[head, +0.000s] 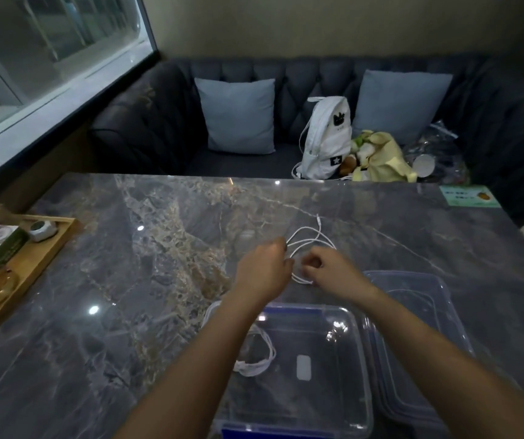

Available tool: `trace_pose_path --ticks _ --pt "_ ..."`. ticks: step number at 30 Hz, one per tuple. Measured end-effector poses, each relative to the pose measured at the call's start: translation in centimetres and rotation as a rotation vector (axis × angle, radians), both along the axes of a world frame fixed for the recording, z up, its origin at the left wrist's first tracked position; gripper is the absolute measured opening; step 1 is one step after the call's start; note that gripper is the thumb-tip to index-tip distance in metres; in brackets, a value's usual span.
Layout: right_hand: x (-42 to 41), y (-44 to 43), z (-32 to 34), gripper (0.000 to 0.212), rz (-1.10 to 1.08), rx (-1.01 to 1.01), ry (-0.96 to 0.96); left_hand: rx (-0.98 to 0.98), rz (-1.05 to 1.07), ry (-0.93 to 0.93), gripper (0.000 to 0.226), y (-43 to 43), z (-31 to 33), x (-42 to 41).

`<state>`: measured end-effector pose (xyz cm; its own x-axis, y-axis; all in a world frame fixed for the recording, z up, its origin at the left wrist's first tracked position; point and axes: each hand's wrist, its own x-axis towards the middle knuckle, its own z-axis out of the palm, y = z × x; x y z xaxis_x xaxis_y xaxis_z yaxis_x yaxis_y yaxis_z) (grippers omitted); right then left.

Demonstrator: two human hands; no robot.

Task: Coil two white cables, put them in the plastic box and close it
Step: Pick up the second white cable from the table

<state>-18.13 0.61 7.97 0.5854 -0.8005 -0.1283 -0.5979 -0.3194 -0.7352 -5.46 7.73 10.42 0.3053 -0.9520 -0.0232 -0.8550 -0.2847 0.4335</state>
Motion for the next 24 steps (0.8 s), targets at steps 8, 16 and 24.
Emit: trace_pose_path --ticks 8,16,24 --pt "-0.6 -5.5 -4.5 0.016 0.018 -0.066 0.239 0.132 -0.264 -0.065 0.034 -6.0 -5.3 0.1" --pt "-1.0 -5.5 -8.7 0.022 0.202 -0.12 0.446 0.315 -0.385 -0.218 0.03 -7.2 -11.1 0.7" --pt "-0.6 -6.2 -9.0 0.011 0.218 -0.186 0.337 0.245 -0.364 -0.197 0.021 -7.6 -10.8 1.3"
